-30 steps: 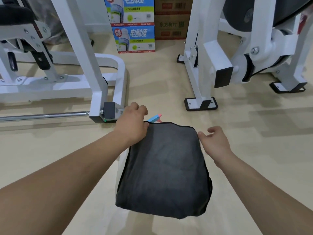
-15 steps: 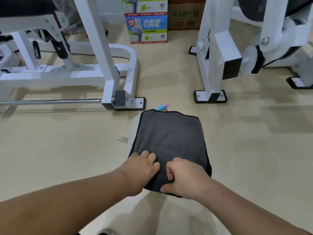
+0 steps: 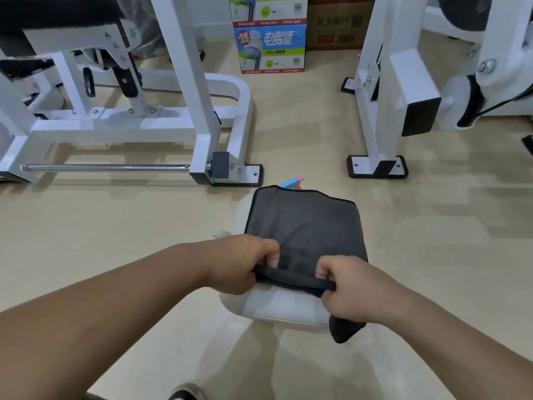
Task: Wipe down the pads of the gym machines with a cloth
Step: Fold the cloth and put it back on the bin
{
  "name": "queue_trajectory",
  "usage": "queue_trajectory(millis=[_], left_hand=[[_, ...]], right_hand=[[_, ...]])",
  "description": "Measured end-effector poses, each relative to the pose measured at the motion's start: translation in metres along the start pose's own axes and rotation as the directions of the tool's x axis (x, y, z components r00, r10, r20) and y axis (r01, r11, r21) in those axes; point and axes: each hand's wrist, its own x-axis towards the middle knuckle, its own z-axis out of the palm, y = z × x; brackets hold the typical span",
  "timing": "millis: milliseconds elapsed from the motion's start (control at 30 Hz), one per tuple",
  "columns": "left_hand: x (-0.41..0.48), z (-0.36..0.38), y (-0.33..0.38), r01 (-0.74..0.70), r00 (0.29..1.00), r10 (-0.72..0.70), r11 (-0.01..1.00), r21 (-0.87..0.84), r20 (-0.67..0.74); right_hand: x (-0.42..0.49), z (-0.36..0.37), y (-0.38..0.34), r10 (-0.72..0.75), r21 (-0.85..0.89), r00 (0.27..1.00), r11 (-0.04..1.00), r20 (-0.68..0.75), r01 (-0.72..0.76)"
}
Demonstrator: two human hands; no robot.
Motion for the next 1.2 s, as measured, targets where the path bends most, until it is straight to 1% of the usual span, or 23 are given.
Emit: queue_trajectory(millis=[67,133,167,267,300,367,467,500,567,633,667,767,833,900,967,1000,1033,1133,1167,1200], left_hand=[[0.003,-0.001,0.000,0.013,1.000,-0.013,1.000,0.019,-0.010],[0.003,-0.003,-0.001,0.030,0.999,-0.030,1.000,0.004,-0.029],[0.003,-0.007,-0.002,0.041,0.998,-0.043,0.998,-0.037,-0.045],[0.000,-0.016,0.000,0.066,0.994,-0.085,0.968,-0.240,-0.067],[-0.002,-0.018,0.003,0.077,0.995,-0.093,0.956,-0.283,-0.046],[-0.006,-0.019,0.009,0.105,0.994,-0.093,0.949,-0.297,0.055],[-0.014,-0.020,0.013,0.156,0.968,-0.108,0.965,-0.209,0.225],[-0.014,-0.021,0.012,0.173,0.959,-0.123,0.968,-0.182,0.256],[-0.011,-0.019,0.009,0.197,0.951,-0.152,0.969,-0.149,0.270],[-0.008,-0.016,0.008,0.204,0.953,-0.159,0.966,-0.158,0.257],[-0.007,-0.016,0.007,0.207,0.956,-0.158,0.961,-0.184,0.247],[-0.005,-0.023,-0.001,0.205,0.969,-0.145,0.922,-0.328,0.199],[-0.006,-0.027,-0.011,0.216,0.976,-0.180,0.872,-0.440,0.122],[-0.004,-0.026,-0.024,0.208,0.966,-0.259,0.785,-0.584,-0.004],[0.000,-0.020,-0.035,0.155,0.925,-0.352,0.689,-0.708,-0.140],[0.002,-0.017,-0.038,0.129,0.900,-0.391,0.661,-0.739,-0.193],[0.004,-0.015,-0.041,0.110,0.875,-0.421,0.653,-0.749,-0.238],[0.012,-0.007,-0.051,0.100,0.812,-0.478,0.680,-0.727,-0.335],[0.014,-0.004,-0.054,0.111,0.805,-0.486,0.688,-0.717,-0.340],[0.015,-0.001,-0.057,0.140,0.809,-0.489,0.700,-0.700,-0.327]], right_hand=[[0.002,-0.004,0.006,0.044,0.140,0.995,0.989,0.091,-0.056],[-0.001,-0.008,0.007,0.049,0.210,0.980,0.973,0.193,-0.090],[-0.003,-0.012,0.008,0.038,0.206,0.976,0.975,0.216,-0.084],[-0.010,-0.024,0.008,0.017,0.225,0.957,0.970,0.291,-0.086],[-0.012,-0.026,0.009,0.012,0.232,0.947,0.969,0.320,-0.090],[-0.019,-0.027,0.010,-0.007,0.228,0.926,0.970,0.377,-0.085],[-0.025,-0.030,0.013,-0.061,0.256,0.924,0.966,0.378,-0.041],[-0.027,-0.032,0.015,-0.071,0.294,0.917,0.954,0.392,-0.052],[-0.028,-0.033,0.019,-0.064,0.371,0.903,0.922,0.425,-0.110],[-0.028,-0.032,0.021,-0.029,0.426,0.918,0.891,0.396,-0.155],[-0.025,-0.033,0.021,0.006,0.448,0.938,0.877,0.346,-0.171],[-0.014,-0.037,0.024,0.132,0.542,0.984,0.821,0.122,-0.178],[-0.003,-0.041,0.030,0.208,0.638,0.978,0.755,-0.016,-0.151],[0.011,-0.042,0.034,0.272,0.712,0.958,0.689,-0.086,-0.131],[0.025,-0.037,0.036,0.318,0.757,0.938,0.645,-0.139,-0.107],[0.034,-0.035,0.037,0.343,0.778,0.926,0.620,-0.157,-0.097],[0.041,-0.034,0.036,0.374,0.806,0.914,0.584,-0.160,-0.098],[0.054,-0.040,0.028,0.435,0.890,0.893,0.443,-0.112,-0.105],[0.055,-0.042,0.026,0.438,0.904,0.893,0.417,-0.107,-0.096],[0.056,-0.043,0.025,0.422,0.899,0.899,0.430,-0.115,-0.087]])
